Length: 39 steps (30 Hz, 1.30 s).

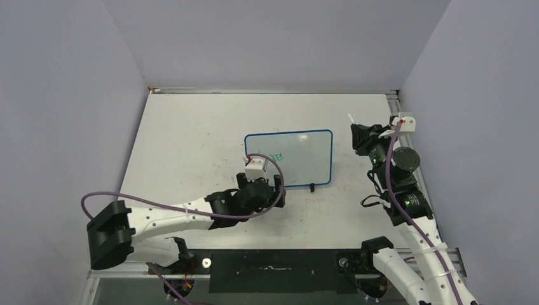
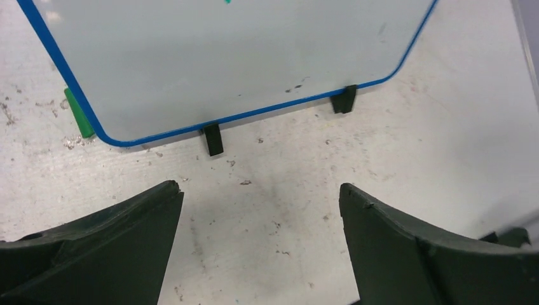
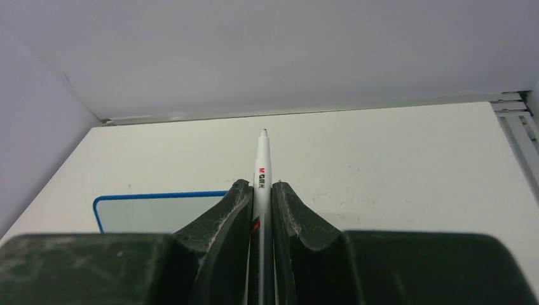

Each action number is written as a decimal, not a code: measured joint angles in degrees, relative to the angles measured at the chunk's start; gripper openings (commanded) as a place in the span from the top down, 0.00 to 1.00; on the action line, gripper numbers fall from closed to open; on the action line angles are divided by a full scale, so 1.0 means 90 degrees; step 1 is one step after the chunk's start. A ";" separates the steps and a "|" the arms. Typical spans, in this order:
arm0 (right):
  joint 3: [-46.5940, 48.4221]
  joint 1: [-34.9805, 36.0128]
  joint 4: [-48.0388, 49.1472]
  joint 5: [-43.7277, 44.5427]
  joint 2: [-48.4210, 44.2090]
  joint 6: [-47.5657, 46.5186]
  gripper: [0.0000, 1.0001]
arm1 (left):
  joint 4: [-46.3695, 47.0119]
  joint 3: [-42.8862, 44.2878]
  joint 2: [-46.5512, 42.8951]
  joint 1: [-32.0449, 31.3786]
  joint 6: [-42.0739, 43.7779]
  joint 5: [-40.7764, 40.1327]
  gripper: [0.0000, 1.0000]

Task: Write a sentence on the whiteboard
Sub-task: Hold the whiteboard at the center of the board.

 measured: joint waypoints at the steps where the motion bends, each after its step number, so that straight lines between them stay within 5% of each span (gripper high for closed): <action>1: -0.0010 0.0000 0.0024 -0.0170 -0.0007 -0.0002 0.95 | -0.0039 0.0000 -0.0248 0.0056 0.0153 0.0197 0.07; 4: -0.0063 0.0000 0.0068 -0.0714 0.0036 0.0010 0.95 | -0.0318 0.0073 -0.0928 0.0583 0.0746 0.1107 0.07; 12: -0.0843 -0.0053 0.0750 -0.2042 0.0432 0.0136 0.95 | -0.1549 0.1634 -0.1236 0.3293 0.2909 0.4014 0.07; 21: -0.1236 -0.0044 0.1435 -0.3084 0.1146 0.0163 0.95 | -0.0559 0.2115 -0.0158 0.5984 0.4143 0.7468 0.09; 31: -0.1236 0.0916 0.1620 -0.2752 0.1999 -0.0279 0.95 | 0.0474 0.2106 0.1520 0.6487 0.4371 0.9772 0.21; 39: -0.1234 0.0940 0.1875 -0.2630 0.2421 -0.0386 0.95 | 0.1022 0.2123 0.2074 0.6482 0.4252 1.0440 0.51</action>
